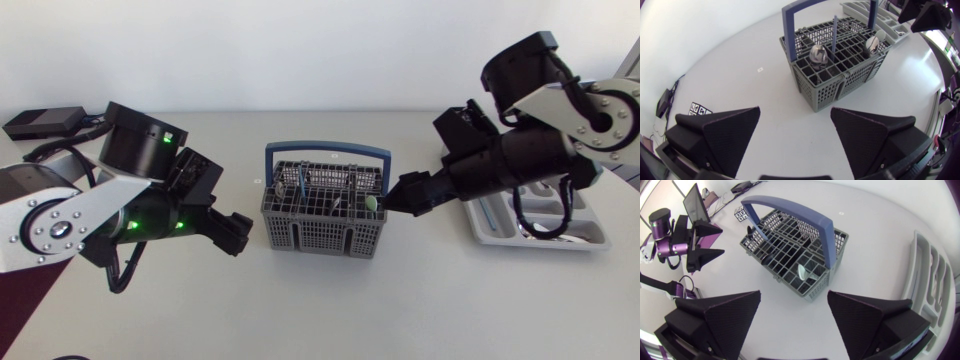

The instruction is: Transfer all utensils from the basket to the drawer tray.

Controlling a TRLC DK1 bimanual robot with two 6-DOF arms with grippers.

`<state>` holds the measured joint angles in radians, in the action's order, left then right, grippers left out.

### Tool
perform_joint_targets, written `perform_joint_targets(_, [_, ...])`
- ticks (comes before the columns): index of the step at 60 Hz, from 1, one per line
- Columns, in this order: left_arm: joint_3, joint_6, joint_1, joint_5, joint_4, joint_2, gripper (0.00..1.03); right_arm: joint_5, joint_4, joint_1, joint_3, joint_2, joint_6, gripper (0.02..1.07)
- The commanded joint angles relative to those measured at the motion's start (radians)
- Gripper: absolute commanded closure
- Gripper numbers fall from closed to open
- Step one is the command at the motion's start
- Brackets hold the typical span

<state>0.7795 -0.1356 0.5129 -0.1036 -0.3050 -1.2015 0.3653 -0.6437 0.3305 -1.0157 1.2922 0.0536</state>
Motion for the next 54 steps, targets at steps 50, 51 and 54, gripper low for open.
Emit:
perform_joint_targets(50, [-0.032,-0.01,0.018,-0.002,0.0,0.011,0.05,-0.227,0.231,0.134,0.006,0.229,-0.02,0.87])
perform_joint_targets(51, [-0.032,-0.01,0.018,-0.002,0.0,0.011,0.05,-0.227,0.233,0.134,0.006,0.229,-0.018,0.89])
perform_joint_targets(54, [-0.032,-0.01,0.018,-0.002,0.0,0.011,0.05,-0.227,0.24,0.134,0.008,0.231,-0.018,0.97])
